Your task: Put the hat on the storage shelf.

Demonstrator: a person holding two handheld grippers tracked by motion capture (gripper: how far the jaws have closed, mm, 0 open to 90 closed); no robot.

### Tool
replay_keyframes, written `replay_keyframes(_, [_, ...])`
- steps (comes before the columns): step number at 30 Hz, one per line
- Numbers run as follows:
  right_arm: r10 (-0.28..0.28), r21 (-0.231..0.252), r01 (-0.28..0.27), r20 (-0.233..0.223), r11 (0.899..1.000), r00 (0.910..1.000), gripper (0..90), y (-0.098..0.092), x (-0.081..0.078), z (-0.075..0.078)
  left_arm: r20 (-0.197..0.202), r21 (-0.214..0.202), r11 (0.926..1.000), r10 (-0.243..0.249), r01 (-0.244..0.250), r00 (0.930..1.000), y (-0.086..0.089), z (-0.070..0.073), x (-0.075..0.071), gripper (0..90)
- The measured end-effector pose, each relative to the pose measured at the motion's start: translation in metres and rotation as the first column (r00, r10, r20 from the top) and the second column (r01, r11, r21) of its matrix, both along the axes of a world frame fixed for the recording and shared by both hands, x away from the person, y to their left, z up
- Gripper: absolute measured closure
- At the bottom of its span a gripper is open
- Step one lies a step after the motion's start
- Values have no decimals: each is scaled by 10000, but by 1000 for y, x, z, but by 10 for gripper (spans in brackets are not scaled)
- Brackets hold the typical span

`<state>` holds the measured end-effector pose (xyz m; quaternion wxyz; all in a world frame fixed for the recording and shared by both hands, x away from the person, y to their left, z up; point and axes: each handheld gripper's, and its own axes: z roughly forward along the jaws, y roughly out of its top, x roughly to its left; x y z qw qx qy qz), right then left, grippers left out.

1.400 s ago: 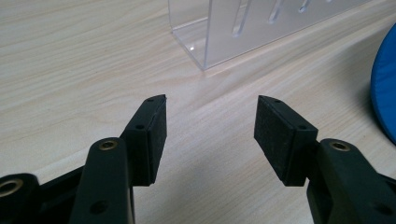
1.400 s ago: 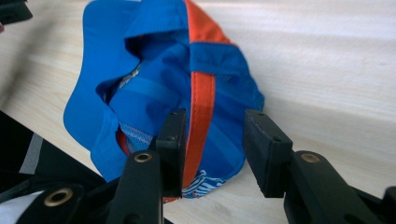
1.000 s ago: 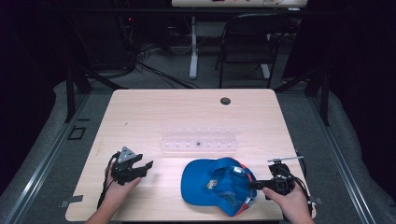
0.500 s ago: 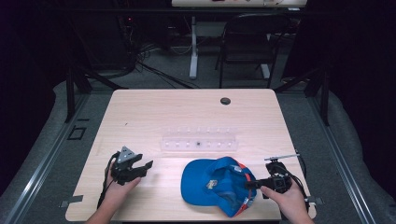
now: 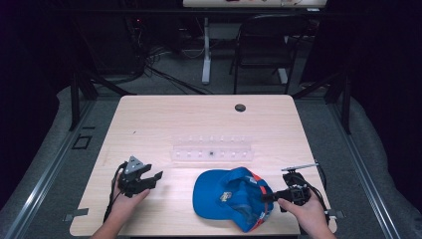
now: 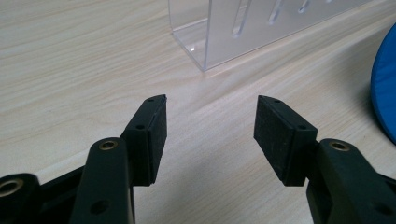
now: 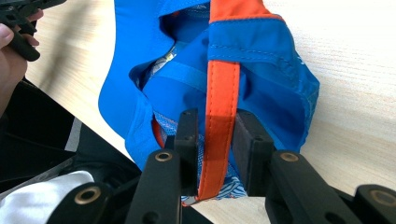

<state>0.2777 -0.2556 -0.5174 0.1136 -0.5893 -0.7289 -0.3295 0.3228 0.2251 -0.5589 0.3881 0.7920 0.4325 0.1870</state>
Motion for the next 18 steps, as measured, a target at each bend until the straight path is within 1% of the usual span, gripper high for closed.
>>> replay_keyframes(1, [106,-32,-106,71,9999,9999,718,-2,0,0,0,-6,10000,-9,9,10000,0,0,0,453])
replay_keyframes(4, [54,-64,-54,34,10000,10000,720,-2,0,0,-5,5,10000,2,-2,10000,0,0,0,453])
replay_keyframes(5, [84,-65,-85,-124,9999,9999,723,-3,-1,-1,-14,13,10000,5,-5,10000,0,0,0,453])
replay_keyframes(6, [84,-65,-85,-124,9999,9999,723,-3,-1,-1,-11,10,10000,11,-11,10000,0,0,0,453])
replay_keyframes(10, [104,60,-104,-92,9999,9999,723,-4,-1,-4,-48,57,10000,-63,63,10000,0,0,0,461])
replay_keyframes(11, [117,79,-115,-225,9999,9997,730,-4,-1,-4,-57,52,10000,-70,70,10000,0,0,0,462])
replay_keyframes(12, [117,79,-115,-225,9999,9997,730,-4,-1,-4,-57,52,10000,-70,70,10000,0,0,0,461])
replay_keyframes(13, [91,68,-89,-282,9999,9996,755,-4,-1,-3,-53,50,10000,-71,72,10000,-1,0,0,461])
replay_keyframes(15, [114,61,-111,-341,9999,9994,770,-4,-1,0,-55,41,10000,-69,70,10000,0,0,0,461])
replay_keyframes(18, [101,11,-101,-357,9999,9993,773,-3,0,2,-53,26,10000,-65,65,10000,0,0,0,461])
